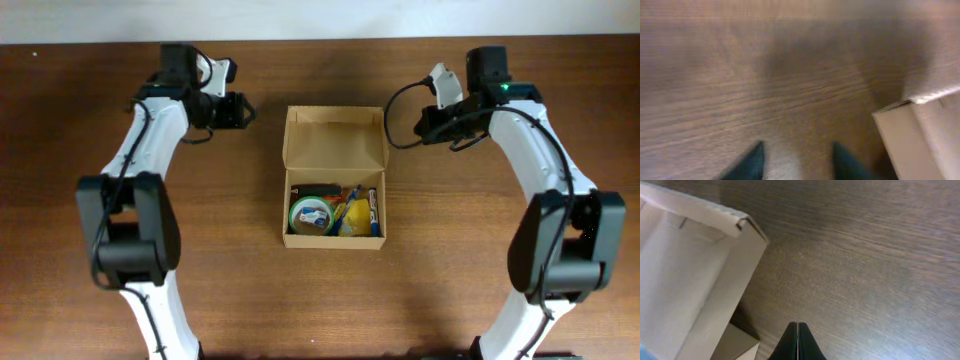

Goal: Pack container
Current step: 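Move both grippers to the box lid's left and right edges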

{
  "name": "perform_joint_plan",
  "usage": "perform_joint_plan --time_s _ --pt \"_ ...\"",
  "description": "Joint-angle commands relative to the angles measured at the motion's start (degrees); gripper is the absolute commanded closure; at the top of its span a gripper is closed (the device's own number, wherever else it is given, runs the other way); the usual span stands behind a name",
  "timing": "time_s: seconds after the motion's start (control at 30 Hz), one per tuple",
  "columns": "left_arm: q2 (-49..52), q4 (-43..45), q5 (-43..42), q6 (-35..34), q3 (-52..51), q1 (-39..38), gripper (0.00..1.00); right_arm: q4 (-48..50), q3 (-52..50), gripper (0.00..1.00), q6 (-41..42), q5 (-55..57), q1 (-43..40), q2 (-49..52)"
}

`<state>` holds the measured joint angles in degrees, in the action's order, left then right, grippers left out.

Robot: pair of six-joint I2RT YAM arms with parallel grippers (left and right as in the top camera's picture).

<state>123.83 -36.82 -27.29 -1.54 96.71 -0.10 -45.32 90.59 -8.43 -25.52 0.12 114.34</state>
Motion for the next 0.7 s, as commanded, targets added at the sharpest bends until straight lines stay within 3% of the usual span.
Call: perform_joint_plan --time_s 0.0,0.1,0.23,0.67 --pt "2.4 0.9 -1.5 -5.9 0.7 -0.5 0.81 1.3 0.3 0.96 1.9 -4.1 -0.1 2.5" --pt "4.8 2.3 -2.3 -10.1 0.7 -0.9 0.98 2.9 0.3 0.96 2.6 -7.7 -0.1 4.7" --pt "6.4 4.8 -7.7 -11.4 0.7 -1.7 0.98 4.3 0.3 0.96 4.7 -10.5 -0.1 7.0" --pt "6.7 6.4 -8.0 -13.3 0.7 -7.9 0.98 5.3 0.3 0.96 4.9 -15.7 2.2 8.7"
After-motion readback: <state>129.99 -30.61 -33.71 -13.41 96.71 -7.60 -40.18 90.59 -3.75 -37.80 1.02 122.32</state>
